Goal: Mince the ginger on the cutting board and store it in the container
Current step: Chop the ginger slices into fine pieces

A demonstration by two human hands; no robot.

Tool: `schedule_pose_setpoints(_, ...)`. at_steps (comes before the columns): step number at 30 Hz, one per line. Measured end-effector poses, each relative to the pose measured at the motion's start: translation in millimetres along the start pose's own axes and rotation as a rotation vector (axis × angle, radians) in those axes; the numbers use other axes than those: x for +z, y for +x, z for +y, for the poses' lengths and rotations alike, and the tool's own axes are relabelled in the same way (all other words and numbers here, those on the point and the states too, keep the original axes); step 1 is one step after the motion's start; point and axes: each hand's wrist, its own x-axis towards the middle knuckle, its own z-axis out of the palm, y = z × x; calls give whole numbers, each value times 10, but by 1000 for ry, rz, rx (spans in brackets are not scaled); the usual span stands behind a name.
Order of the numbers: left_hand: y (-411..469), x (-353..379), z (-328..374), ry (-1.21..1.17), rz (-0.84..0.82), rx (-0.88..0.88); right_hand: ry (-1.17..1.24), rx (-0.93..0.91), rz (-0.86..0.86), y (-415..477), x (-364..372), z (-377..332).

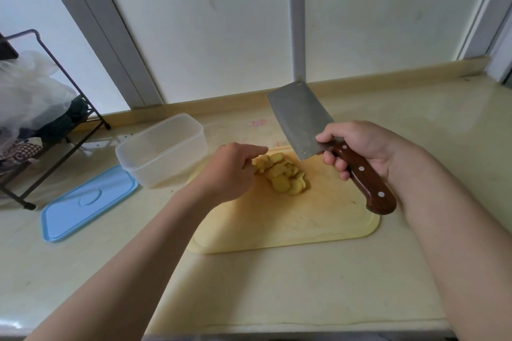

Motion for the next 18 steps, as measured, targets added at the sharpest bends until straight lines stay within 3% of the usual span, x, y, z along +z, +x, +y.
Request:
schedule_pose_setpoints(6,39,61,-50,38,149,72,-4,-33,32,-26,-19,3)
schedule_pose_setpoints(12,-16,105,26,164,-110,126,-111,-41,126,-88,-46,-18)
schedule_pose_setpoints(18,76,211,8,199,-181,142,-377,42,192,-313,-17,88)
